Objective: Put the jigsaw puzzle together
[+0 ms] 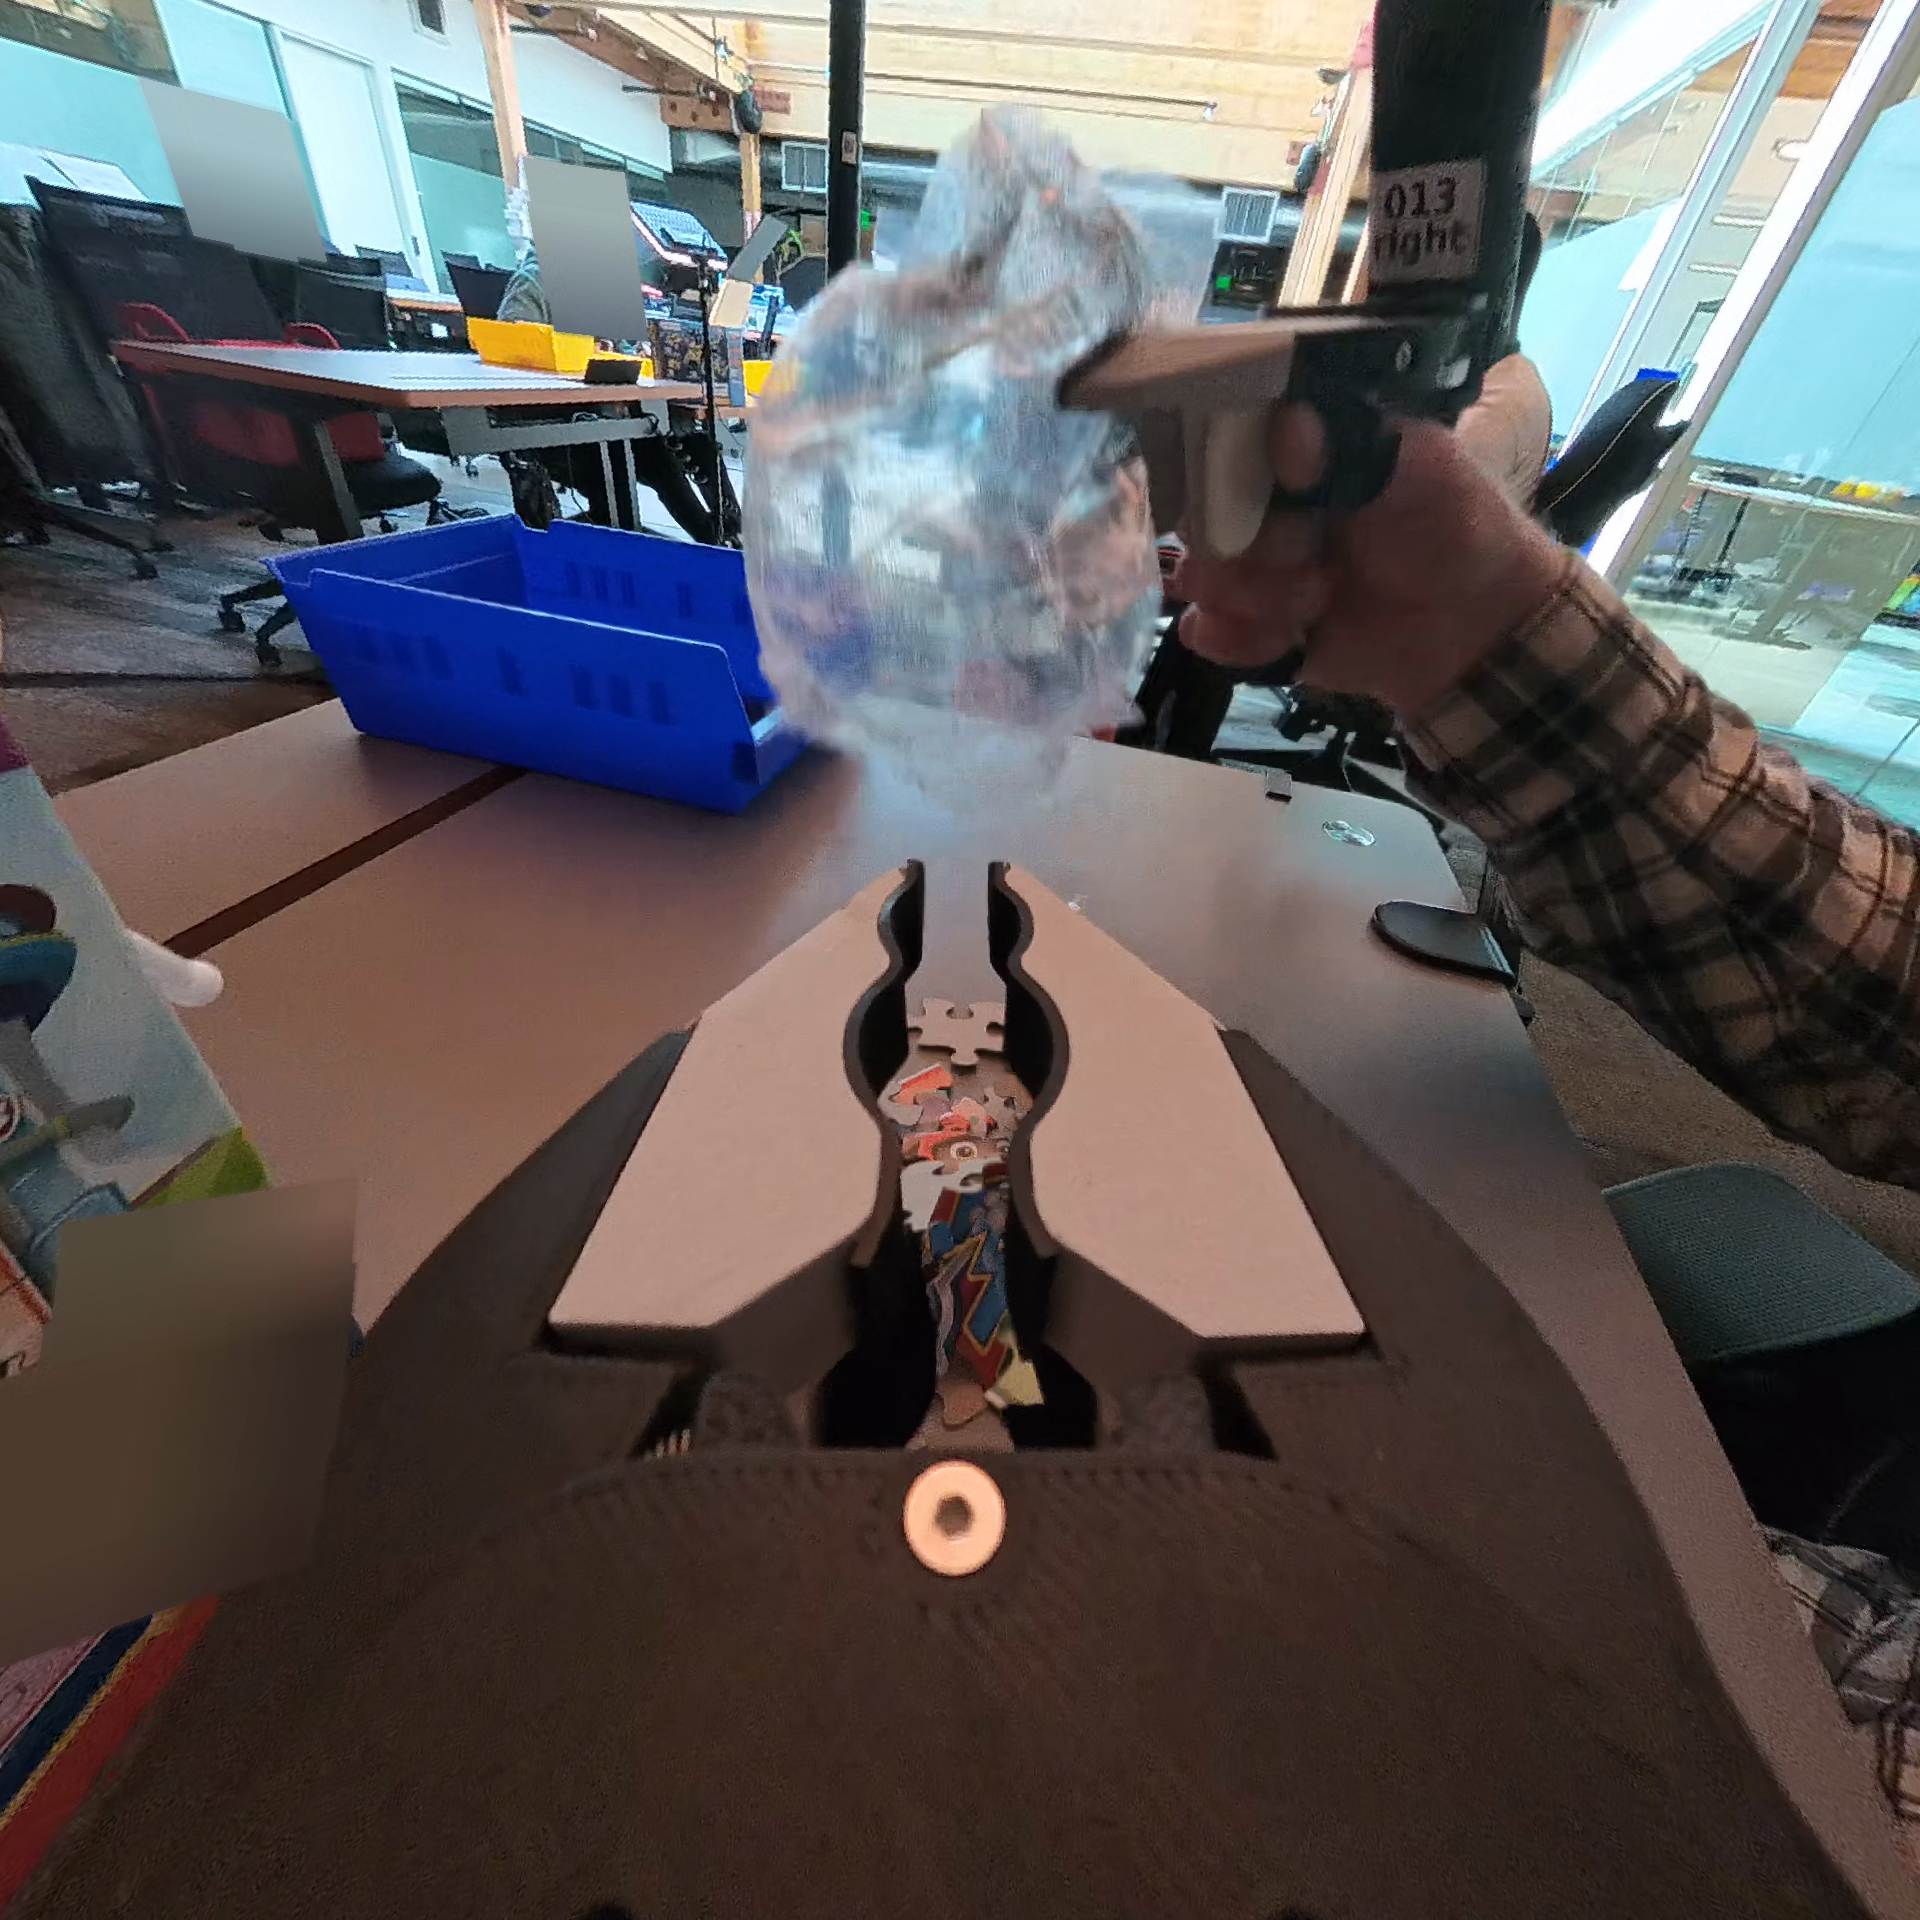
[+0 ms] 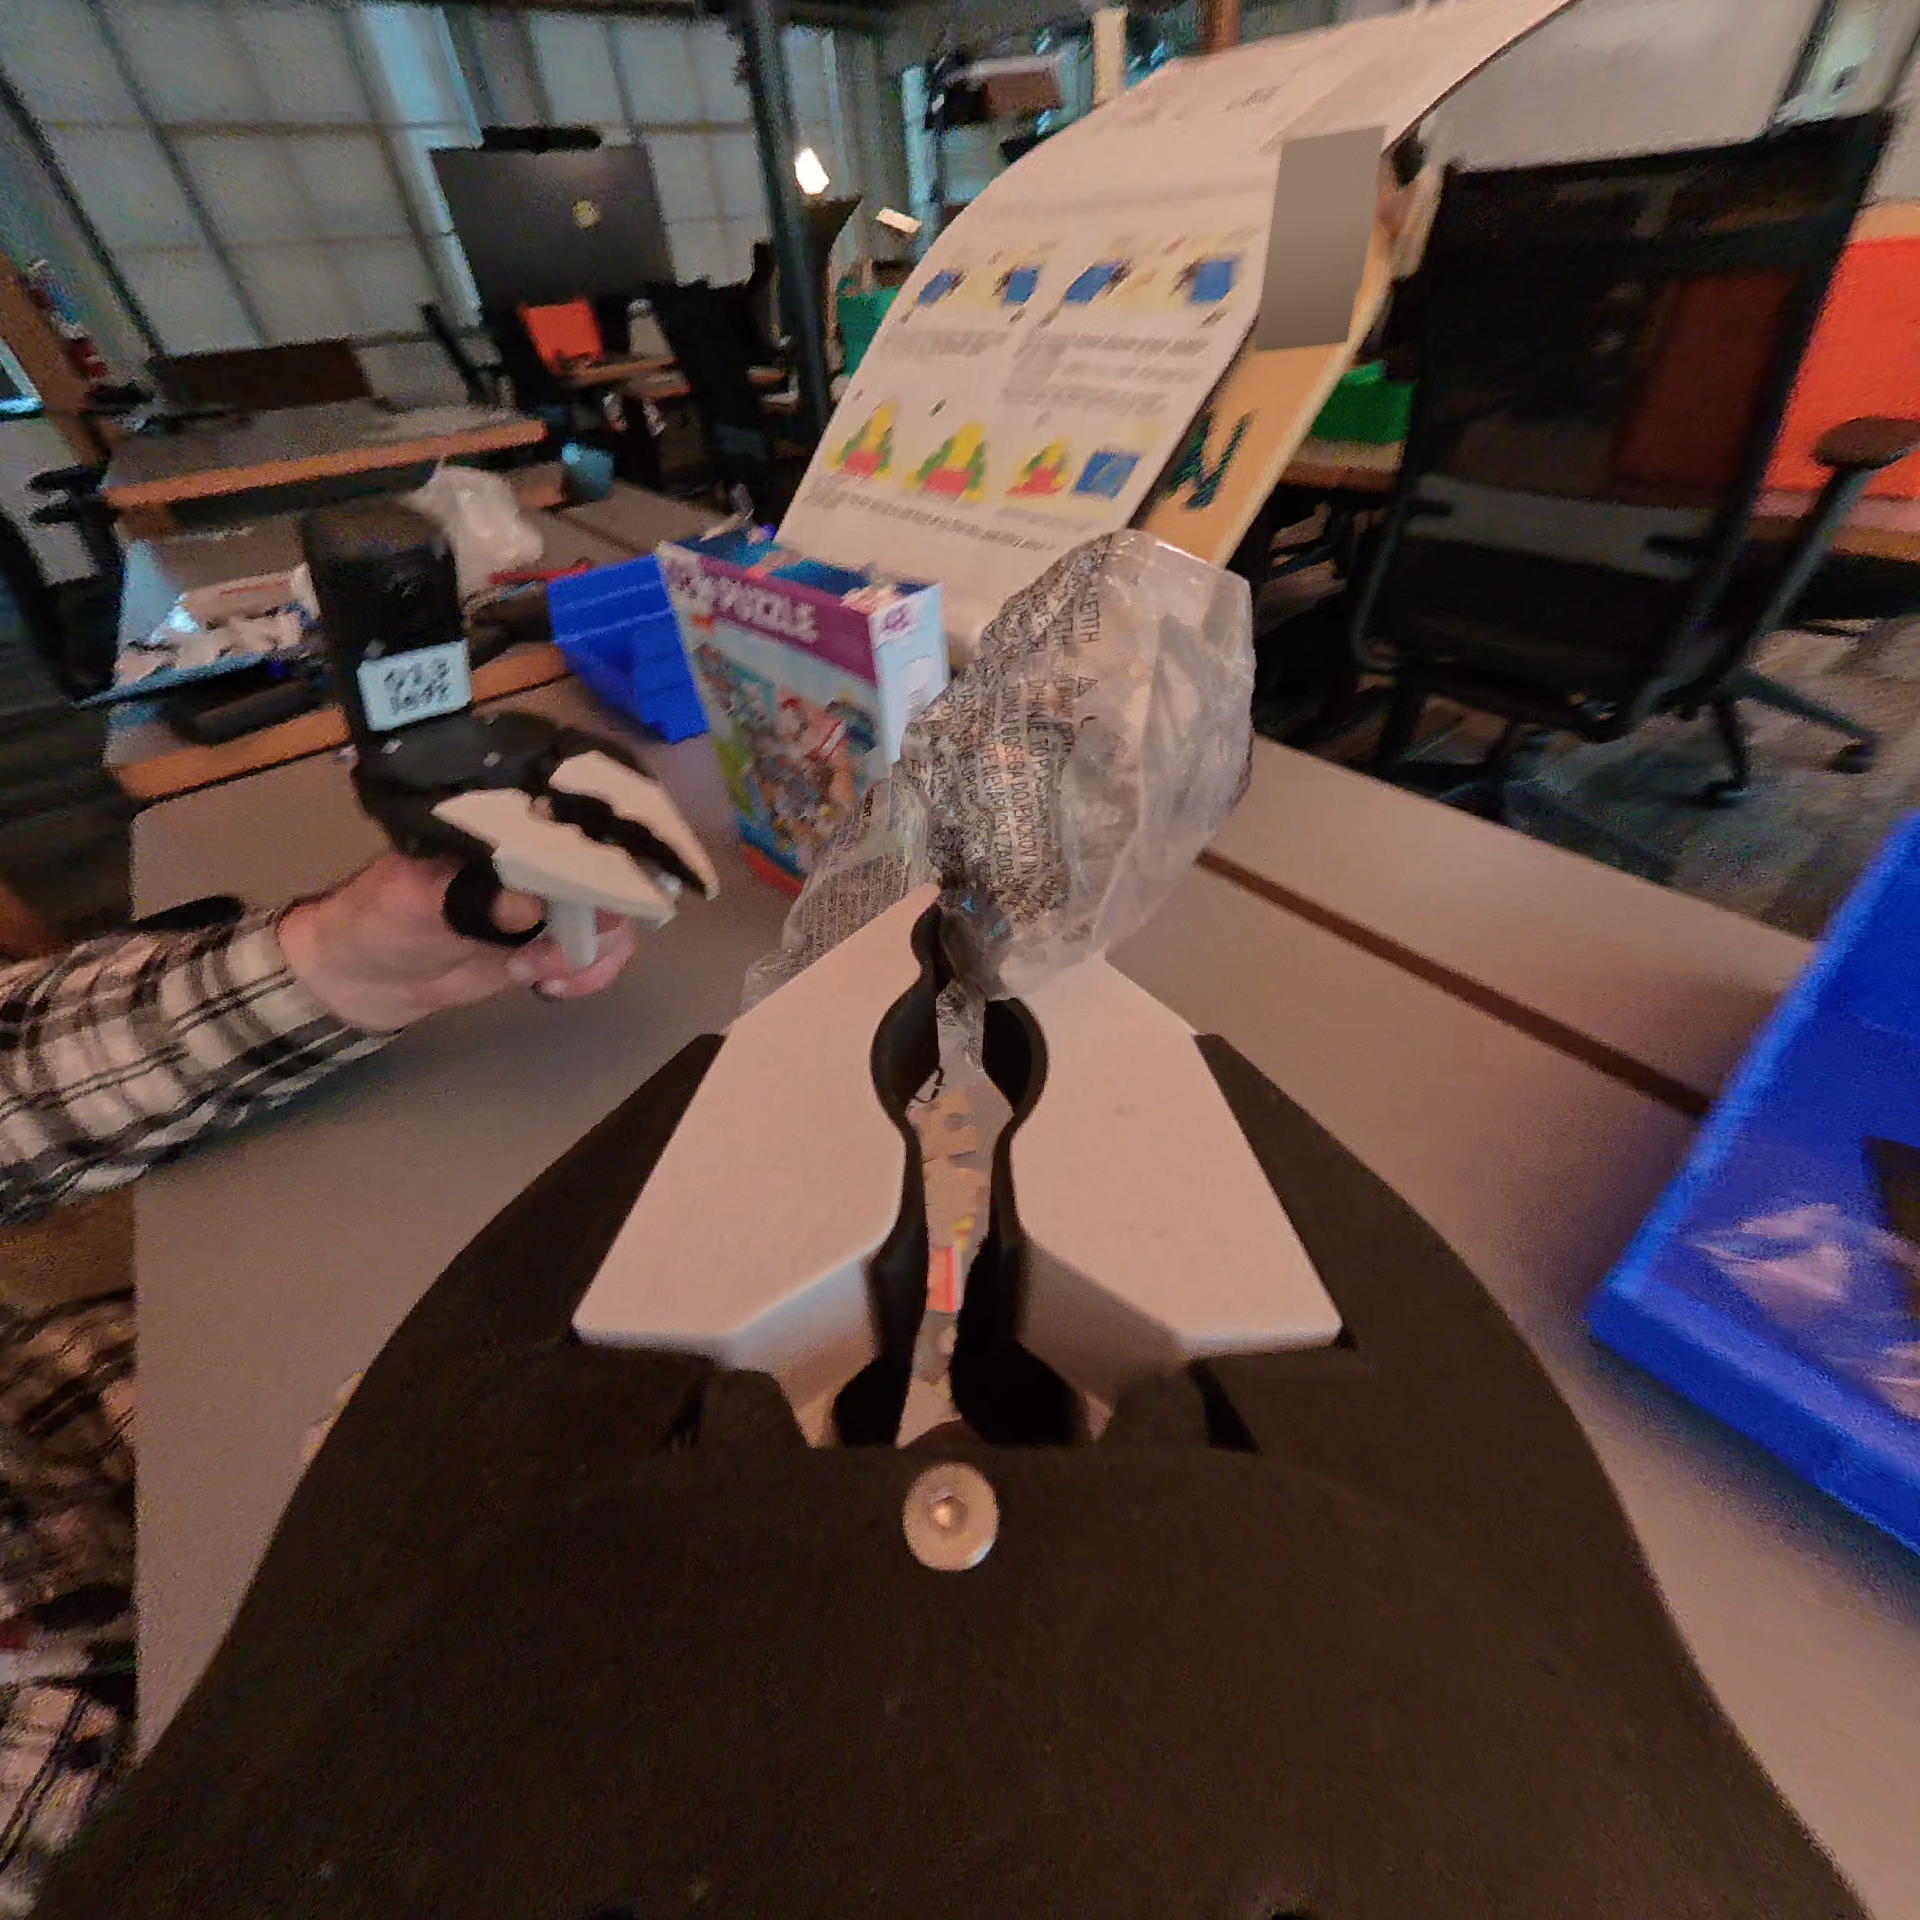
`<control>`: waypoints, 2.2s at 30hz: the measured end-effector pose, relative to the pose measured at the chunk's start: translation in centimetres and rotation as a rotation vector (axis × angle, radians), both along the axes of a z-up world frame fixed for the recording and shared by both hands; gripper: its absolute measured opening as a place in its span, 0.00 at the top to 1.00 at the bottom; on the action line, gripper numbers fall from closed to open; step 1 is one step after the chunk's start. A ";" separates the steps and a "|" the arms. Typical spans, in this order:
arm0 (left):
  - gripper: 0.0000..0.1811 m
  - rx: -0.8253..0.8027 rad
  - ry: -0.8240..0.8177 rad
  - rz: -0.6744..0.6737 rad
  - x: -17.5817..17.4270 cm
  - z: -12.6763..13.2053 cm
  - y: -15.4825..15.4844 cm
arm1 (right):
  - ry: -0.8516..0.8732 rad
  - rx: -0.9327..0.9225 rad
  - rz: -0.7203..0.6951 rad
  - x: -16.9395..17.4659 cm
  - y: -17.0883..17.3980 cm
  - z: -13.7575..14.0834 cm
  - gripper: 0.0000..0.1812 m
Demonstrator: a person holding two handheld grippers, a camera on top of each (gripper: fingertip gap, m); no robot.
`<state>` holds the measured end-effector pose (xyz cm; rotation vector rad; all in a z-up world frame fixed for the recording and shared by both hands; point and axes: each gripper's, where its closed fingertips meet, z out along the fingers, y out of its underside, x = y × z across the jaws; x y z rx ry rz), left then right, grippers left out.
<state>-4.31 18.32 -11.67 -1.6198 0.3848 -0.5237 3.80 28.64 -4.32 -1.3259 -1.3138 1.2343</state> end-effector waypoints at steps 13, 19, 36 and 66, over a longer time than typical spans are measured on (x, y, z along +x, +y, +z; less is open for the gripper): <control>0.90 -0.124 0.090 0.016 -1.0 -3.2 0.1 | -0.050 -0.105 -0.635 3.0 26.7 -2.7 0.81; 0.87 -0.220 0.188 -0.012 -1.6 -5.5 -0.5 | -0.215 0.060 -0.789 5.5 28.2 -5.7 0.58; 0.94 -0.479 0.324 -0.166 1.9 -13.7 -1.3 | -0.665 0.134 0.147 -4.8 -2.8 -20.8 0.70; 0.79 -0.620 0.328 -0.160 -5.3 -14.5 -7.6 | -0.706 0.246 0.315 -7.2 -7.2 -20.5 0.78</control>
